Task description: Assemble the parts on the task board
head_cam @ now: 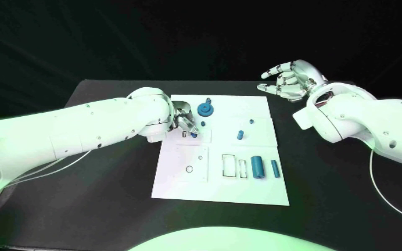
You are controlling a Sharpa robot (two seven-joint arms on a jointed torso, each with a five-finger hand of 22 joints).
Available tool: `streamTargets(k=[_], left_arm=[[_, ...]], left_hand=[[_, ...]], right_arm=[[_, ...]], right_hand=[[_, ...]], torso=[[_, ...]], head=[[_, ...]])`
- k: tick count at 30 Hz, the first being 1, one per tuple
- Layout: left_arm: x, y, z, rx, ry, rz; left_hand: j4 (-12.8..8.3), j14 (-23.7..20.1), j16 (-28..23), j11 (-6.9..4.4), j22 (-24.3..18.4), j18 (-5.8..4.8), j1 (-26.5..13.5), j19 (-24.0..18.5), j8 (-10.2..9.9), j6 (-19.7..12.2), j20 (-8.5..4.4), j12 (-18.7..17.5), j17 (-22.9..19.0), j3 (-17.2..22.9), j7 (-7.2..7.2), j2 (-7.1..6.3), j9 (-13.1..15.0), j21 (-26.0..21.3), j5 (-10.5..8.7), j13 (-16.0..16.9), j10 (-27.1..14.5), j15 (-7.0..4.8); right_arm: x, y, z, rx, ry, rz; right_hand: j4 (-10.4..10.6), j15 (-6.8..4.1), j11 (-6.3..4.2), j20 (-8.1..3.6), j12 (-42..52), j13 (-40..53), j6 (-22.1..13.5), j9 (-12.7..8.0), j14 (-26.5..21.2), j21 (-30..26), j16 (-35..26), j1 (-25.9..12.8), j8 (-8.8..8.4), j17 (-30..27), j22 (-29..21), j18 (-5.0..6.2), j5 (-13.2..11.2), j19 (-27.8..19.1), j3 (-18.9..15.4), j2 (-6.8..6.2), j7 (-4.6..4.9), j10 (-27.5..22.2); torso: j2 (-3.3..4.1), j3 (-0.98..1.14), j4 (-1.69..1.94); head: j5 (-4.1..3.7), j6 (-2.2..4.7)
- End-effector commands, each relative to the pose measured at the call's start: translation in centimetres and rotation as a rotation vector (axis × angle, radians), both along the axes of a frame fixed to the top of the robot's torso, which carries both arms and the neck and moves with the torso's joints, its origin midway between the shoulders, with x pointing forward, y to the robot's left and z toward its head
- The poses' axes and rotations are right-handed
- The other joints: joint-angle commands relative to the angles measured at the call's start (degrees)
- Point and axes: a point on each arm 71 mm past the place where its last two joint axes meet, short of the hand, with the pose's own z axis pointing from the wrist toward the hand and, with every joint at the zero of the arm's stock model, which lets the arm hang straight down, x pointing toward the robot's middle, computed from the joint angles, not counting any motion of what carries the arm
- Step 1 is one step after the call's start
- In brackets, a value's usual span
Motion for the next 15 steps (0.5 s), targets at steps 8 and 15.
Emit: streamTargets(k=[8,15], left_arm=[[-0.17,0.03,-0.47,0.012,0.026,-0.008],[-0.13,0.08,-0.49,0.014,0.026,-0.007]], left_hand=[[-0.72,6.16,0.33,-0.02,0.13,-1.14,-0.85,0.17,-0.43,1.31,-0.26,0.35,15.06,-0.57,-0.84,-0.04,-0.13,0.02,-0.56,0.35,0.19,-0.42],[1.77,6.16,0.33,-0.06,0.22,-1.16,-1.81,0.25,-0.74,1.89,-0.34,0.39,15.06,-6.09,-0.9,-0.5,-0.27,-0.03,-1.31,0.55,0.16,-0.48]], right_arm=[[-0.03,0.04,0.05,-0.003,-0.009,0.01],[-0.03,0.0,0.05,-0.003,-0.01,0.009]], right_hand=[[0.03,-0.39,-0.18,-0.21,-0.1,-0.12,-0.36,-0.11,3.97,-0.33,-0.29,-0.67,0.23,6.74,10.77,0.69,0.29,0.58,0.31,-0.07,-0.07,0.05],[0.04,-0.39,-0.18,-0.21,-0.11,-0.13,-0.36,-0.12,3.97,-0.31,-0.31,-0.71,0.24,6.71,10.78,0.69,0.28,0.59,0.31,-0.08,-0.07,0.04]], torso=[[0.01,0.0,-0.02],[0.02,0.0,0.01]], head=[[-0.1,0.06],[-0.16,0.1]])
